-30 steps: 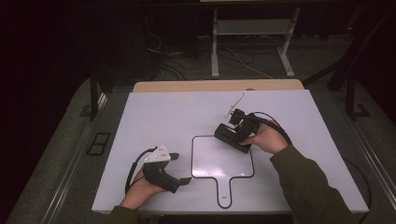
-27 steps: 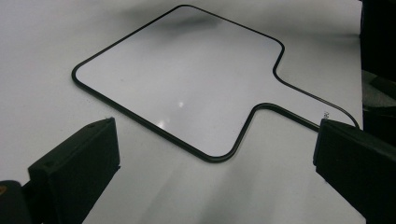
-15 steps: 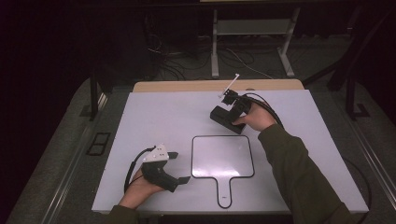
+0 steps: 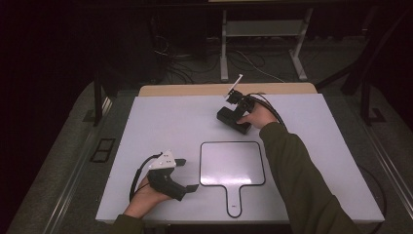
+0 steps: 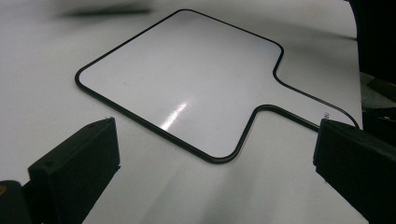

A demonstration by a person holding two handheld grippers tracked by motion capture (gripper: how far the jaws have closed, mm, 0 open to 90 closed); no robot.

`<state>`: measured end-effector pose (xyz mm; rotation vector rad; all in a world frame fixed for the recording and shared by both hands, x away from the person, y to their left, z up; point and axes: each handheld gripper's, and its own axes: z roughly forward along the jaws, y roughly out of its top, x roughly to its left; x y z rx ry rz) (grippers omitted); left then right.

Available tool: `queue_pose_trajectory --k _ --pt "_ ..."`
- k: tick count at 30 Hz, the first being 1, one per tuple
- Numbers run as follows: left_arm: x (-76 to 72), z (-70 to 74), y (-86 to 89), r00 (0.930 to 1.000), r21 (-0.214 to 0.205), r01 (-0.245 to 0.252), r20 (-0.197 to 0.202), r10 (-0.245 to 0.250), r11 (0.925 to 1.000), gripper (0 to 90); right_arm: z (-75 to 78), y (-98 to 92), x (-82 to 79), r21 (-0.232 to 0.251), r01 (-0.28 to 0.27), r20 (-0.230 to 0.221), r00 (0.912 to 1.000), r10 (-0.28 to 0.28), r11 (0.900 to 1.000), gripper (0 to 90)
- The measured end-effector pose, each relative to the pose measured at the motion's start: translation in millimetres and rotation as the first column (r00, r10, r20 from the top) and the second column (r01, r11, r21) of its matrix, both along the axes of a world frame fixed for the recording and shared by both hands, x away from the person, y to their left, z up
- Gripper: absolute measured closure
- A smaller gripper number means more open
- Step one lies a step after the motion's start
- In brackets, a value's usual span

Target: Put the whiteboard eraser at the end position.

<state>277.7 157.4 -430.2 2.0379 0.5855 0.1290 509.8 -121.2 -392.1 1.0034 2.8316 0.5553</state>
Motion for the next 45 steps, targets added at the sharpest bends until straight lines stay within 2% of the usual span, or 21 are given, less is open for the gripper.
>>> queue_pose_trajectory --k 7,13,18,28,34,36,39,42,45 --pt "0.0 0.1 -0.1 1.0 0.002 0.002 -0.002 -0.002 1.0 0.0 -14.8 -0.3 6.6 -0.046 0.012 -0.002 0.9999 -0.012 0.9989 38.6" --pt "0.5 -0.3 -0.2 1.0 0.003 0.004 -0.003 -0.004 1.0 0.0 -21.2 1.1 7.9 -0.039 0.001 -0.009 1.0 -0.002 0.9992 38.5" --pt "0.4 -0.3 -0.1 1.0 0.002 0.004 -0.003 -0.004 1.0 0.0 -26.5 5.1 7.2 -0.055 -0.018 -0.002 0.9998 0.018 0.9983 38.3" --pt "1.0 -2.3 -1.5 1.0 -0.007 0.004 0.008 -0.004 1.0 0.0 -27.8 3.6 7.6 -0.034 -0.012 -0.002 0.9999 0.012 0.9994 37.6" --pt "1.4 -4.7 4.2 0.9999 -0.012 -0.001 0.013 0.002 0.9999 0.0 -22.6 0.6 7.5 0.008 0.007 0.002 1.0 -0.007 0.9999 33.6" --pt "1.5 -5.6 6.7 0.9999 -0.022 -0.007 0.01 0.007 0.9997 0.0 -19.0 -1.0 6.7 0.023 0.012 0.01 0.9999 -0.012 0.9997 31.5" --pt "1.4 -5.1 7.0 0.9999 -0.01 0.0 0.015 0.0 0.9999 0.0 -13.6 -2.9 4.7 0.033 0.018 0.03 0.9994 -0.019 0.9993 28.1" --pt "1.9 -6.1 6.0 0.9999 -0.005 0.0 0.014 0.0 1.0 0.0 -8.2 -6.1 0.1 0.045 0.016 0.06 0.998 -0.019 0.9989 28.5" --pt "2.0 -5.6 5.8 0.9999 -0.006 -0.001 0.013 0.001 1.0 0.0 -2.2 -10.4 -6.5 0.075 0.021 0.116 0.9928 -0.029 0.997 27.8"
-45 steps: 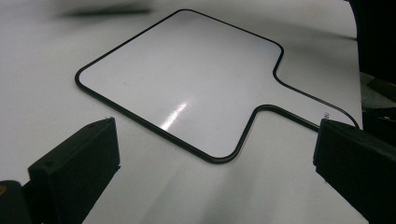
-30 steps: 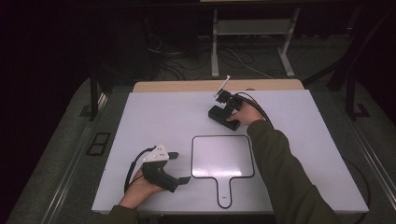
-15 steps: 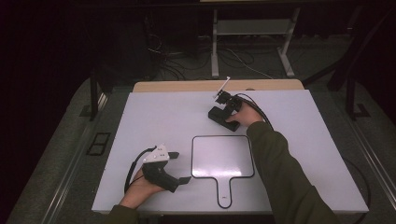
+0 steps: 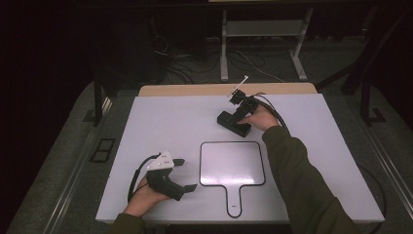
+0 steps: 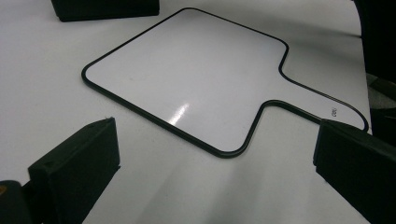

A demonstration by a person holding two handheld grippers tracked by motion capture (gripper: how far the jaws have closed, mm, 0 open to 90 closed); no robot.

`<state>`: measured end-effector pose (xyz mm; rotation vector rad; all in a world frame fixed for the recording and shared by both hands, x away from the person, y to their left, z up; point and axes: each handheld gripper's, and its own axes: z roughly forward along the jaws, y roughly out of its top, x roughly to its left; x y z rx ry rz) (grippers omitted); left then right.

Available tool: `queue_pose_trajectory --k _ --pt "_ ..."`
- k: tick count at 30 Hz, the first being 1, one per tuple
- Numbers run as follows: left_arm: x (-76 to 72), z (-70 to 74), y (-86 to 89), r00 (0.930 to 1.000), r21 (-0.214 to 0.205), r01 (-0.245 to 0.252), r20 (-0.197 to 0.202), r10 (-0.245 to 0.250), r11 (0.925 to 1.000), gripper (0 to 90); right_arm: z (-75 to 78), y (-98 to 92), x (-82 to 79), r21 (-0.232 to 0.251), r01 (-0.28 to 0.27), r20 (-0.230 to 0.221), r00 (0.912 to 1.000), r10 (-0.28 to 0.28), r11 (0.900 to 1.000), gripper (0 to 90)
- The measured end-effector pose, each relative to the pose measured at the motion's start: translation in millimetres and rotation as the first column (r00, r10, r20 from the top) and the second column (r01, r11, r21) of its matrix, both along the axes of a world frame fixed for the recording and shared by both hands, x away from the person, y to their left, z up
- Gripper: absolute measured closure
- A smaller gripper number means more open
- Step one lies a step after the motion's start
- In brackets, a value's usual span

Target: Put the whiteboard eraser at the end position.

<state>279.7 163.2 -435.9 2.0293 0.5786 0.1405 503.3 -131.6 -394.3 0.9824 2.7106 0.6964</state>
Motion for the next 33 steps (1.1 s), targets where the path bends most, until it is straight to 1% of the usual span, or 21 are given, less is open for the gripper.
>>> queue_pose_trajectory --k 1,3,4,5,6,7,8,9,11,14,17,21,24,29,33 --pt "0.0 0.1 -0.1 1.0 -0.002 -0.001 0.001 0.001 1.0 0.0 1.7 -1.1 -1.9 0.011 0.006 0.007 1.0 -0.006 0.9999 26.3" --pt "-0.3 0.1 -0.8 1.0 -0.001 -0.005 -0.001 0.005 1.0 0.0 4.2 -4.3 -3.9 0.031 0.007 -0.002 1.0 -0.007 0.9995 23.8" --pt "-0.4 0.0 -1.2 1.0 -0.004 -0.007 -0.001 0.007 1.0 0.0 5.2 -5.7 -5.5 0.034 0.015 0.004 0.9999 -0.015 0.9993 20.1" --pt "-0.5 0.3 -1.3 1.0 -0.003 -0.008 -0.002 0.008 1.0 0.0 6.4 -7.1 -7.5 0.03 0.025 0.02 0.9995 -0.026 0.9992 19.4" --pt "-0.3 0.7 -1.4 1.0 -0.003 -0.008 0.0 0.008 1.0 0.0 7.8 -8.9 -9.8 0.033 0.03 0.033 0.9989 -0.031 0.999 19.4" --pt "-0.2 1.2 -1.4 1.0 -0.004 -0.009 -0.001 0.009 1.0 0.0 9.3 -11.0 -12.0 0.047 0.04 0.04 0.9983 -0.042 0.9981 19.5" --pt "0.1 1.6 -1.4 1.0 -0.008 -0.01 -0.001 0.01 0.9999 0.0 10.1 -13.6 -13.5 0.073 0.034 0.035 0.9987 -0.037 0.9968 19.4" --pt "0.5 1.8 -1.5 1.0 -0.01 -0.009 -0.002 0.009 0.9999 0.0 11.1 -15.7 -15.6 0.087 0.038 0.027 0.9988 -0.041 0.9954 18.8" --pt "0.7 1.6 -2.1 0.9999 -0.01 -0.01 -0.004 0.01 0.9999 0.0 11.5 -19.4 -20.4 0.099 0.038 0.036 0.9985 -0.042 0.9944 18.3" --pt "0.9 1.4 -2.2 1.0 -0.007 -0.009 -0.003 0.009 0.9999 0.0 12.0 -24.9 -26.5 0.131 0.025 0.024 0.9993 -0.028 0.9911 18.3" --pt "0.5 1.1 -2.3 1.0 -0.005 -0.009 -0.004 0.009 1.0 0.0 13.7 -28.9 -31.3 0.156 0.022 0.03 0.9992 -0.027 0.9876 18.3" --pt "0.0 1.0 -2.4 1.0 -0.002 0.0 -0.003 0.0 1.0 0.0 14.5 -32.1 -37.6 0.167 0.014 0.033 0.9993 -0.02 0.9859 18.3" --pt "-0.4 1.3 -2.0 1.0 -0.005 0.0 -0.001 0.0 1.0 0.0 14.2 -35.5 -41.4 0.175 0.014 0.045 0.9987 -0.022 0.9845 18.3" --pt "-0.9 0.8 -2.5 1.0 -0.011 -0.002 -0.01 0.002 0.9999 0.0 13.4 -42.4 -50.6 0.202 0.018 0.041 0.9988 -0.027 0.9792 18.3" --pt "-1.1 0.9 -2.9 1.0 -0.005 0.001 -0.006 -0.001 1.0 0.0 11.1 -48.0 -58.6 0.217 0.02 0.035 0.999 -0.028 0.976 18.4"
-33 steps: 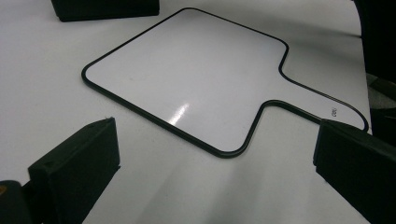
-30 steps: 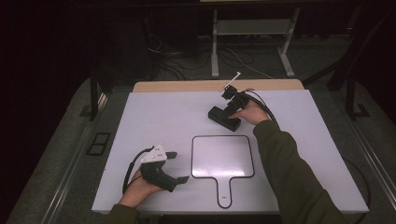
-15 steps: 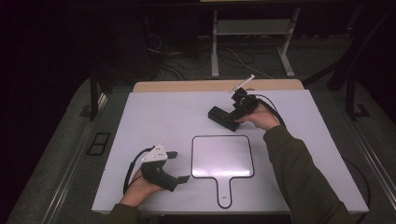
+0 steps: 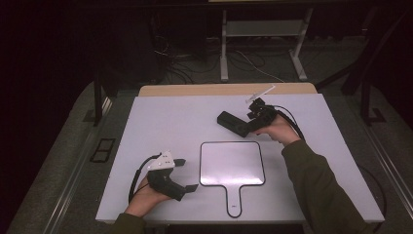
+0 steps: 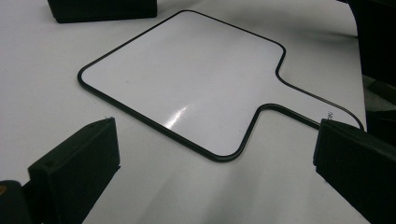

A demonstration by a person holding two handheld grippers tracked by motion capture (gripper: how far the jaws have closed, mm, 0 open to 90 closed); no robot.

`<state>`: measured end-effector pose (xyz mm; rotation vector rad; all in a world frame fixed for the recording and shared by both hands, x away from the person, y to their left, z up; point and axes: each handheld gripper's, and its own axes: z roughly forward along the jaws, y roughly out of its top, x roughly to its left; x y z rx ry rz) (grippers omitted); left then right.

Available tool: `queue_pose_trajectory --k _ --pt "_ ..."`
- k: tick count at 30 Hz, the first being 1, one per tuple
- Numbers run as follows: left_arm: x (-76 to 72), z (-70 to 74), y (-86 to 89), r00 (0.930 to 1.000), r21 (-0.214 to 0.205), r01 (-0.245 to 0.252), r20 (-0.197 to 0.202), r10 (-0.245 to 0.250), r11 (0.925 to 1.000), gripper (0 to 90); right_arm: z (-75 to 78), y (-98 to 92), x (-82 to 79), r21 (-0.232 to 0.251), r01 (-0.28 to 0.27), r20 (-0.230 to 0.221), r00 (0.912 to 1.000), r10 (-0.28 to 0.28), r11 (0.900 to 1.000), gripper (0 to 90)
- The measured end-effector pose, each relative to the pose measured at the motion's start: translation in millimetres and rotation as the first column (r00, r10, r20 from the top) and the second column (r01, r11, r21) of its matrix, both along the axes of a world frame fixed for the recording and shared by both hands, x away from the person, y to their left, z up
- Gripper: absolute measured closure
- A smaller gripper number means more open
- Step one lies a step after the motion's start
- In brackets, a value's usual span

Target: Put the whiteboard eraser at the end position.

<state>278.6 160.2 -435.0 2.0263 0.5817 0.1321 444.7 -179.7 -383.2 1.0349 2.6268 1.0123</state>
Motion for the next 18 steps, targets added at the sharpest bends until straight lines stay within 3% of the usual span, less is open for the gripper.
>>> queue_pose_trajectory --k 9,18 --pt "0.1 -0.4 -0.2 1.0 0.003 0.001 -0.002 -0.001 1.0 0.0 -1.2 -9.0 -17.7 0.03 -0.001 0.032 0.9995 0.0 0.9995 18.4" --pt "0.0 -0.6 -0.4 1.0 0.006 0.002 -0.004 -0.002 1.0 0.0 -8.1 -16.4 -35.1 0.081 -0.004 0.027 0.9996 0.002 0.9967 18.5"
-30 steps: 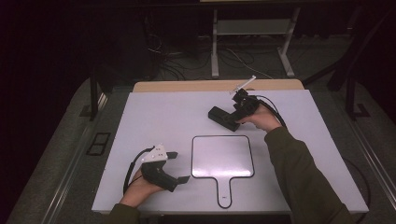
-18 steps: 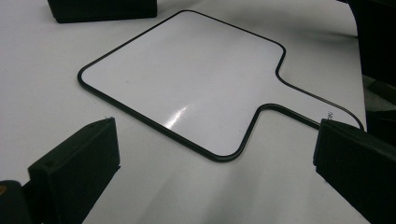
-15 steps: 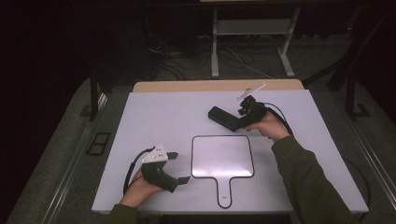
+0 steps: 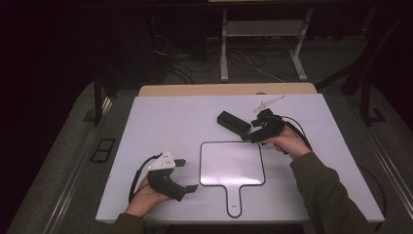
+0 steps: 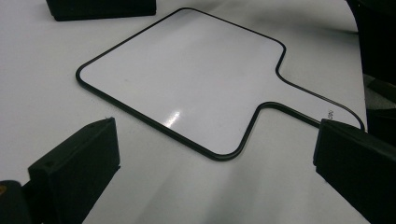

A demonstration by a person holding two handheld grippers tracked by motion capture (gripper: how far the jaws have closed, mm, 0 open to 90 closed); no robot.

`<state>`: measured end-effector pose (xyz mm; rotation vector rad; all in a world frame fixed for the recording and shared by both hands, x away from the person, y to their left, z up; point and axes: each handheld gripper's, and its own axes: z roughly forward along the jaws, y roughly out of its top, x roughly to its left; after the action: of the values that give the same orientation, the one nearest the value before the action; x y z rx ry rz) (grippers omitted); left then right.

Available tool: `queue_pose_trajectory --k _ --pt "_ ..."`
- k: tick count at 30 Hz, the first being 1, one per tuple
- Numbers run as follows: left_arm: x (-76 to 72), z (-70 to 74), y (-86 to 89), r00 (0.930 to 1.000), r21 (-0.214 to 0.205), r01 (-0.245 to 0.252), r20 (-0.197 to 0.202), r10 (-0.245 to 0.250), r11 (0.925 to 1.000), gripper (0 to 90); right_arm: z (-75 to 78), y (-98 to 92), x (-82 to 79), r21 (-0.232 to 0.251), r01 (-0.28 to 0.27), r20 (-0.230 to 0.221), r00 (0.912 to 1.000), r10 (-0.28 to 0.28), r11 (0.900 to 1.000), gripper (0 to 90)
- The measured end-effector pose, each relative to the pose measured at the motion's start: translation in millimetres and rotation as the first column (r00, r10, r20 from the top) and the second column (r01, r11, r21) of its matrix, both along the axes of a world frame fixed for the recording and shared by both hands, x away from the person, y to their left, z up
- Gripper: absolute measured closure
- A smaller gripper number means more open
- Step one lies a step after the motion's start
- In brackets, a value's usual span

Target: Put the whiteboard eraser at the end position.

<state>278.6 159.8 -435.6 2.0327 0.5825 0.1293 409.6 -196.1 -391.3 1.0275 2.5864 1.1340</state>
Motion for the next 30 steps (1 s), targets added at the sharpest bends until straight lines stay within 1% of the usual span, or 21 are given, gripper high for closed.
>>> queue_pose_trajectory --k 2,4,12,14,15,18,22,30 --pt "0.0 0.0 0.1 1.0 -0.001 -0.001 0.0 0.001 1.0 0.0 -1.3 -2.3 -4.3 0.02 0.004 -0.005 1.0 -0.004 0.9998 18.4" --pt "-0.1 0.1 0.1 1.0 0.0 0.0 0.001 0.0 1.0 0.0 -2.8 -4.3 -8.9 0.03 0.003 0.0 1.0 -0.003 0.9995 18.4" --pt "-0.1 0.2 0.1 1.0 0.0 -0.002 0.0 0.002 1.0 0.0 -10.7 -12.8 -29.1 0.038 0.013 0.025 0.9996 -0.014 0.9992 18.5" --pt "-0.3 0.3 0.1 1.0 0.0 -0.001 0.002 0.001 1.0 0.0 -13.0 -15.3 -33.8 0.034 0.017 0.024 0.9996 -0.017 0.9993 18.4" --pt "-0.5 0.2 0.0 1.0 -0.001 -0.001 0.002 0.001 1.0 0.0 -14.1 -16.9 -36.5 0.032 0.018 0.031 0.9993 -0.019 0.9993 18.5" --pt "-0.1 0.3 0.2 1.0 -0.003 -0.001 0.004 0.001 1.0 0.0 -15.9 -22.4 -45.7 0.043 0.028 0.034 0.999 -0.03 0.9987 18.2" --pt "-0.5 0.8 0.6 1.0 -0.006 -0.001 0.005 0.001 1.0 0.0 -17.1 -30.6 -56.3 0.06 0.038 0.055 0.9976 -0.042 0.9975 18.2" --pt "-0.7 1.0 0.7 1.0 -0.006 -0.001 0.005 0.001 1.0 0.0 -24.6 -40.8 -77.7 0.07 0.06 0.078 0.9948 -0.065 0.9957 16.5"
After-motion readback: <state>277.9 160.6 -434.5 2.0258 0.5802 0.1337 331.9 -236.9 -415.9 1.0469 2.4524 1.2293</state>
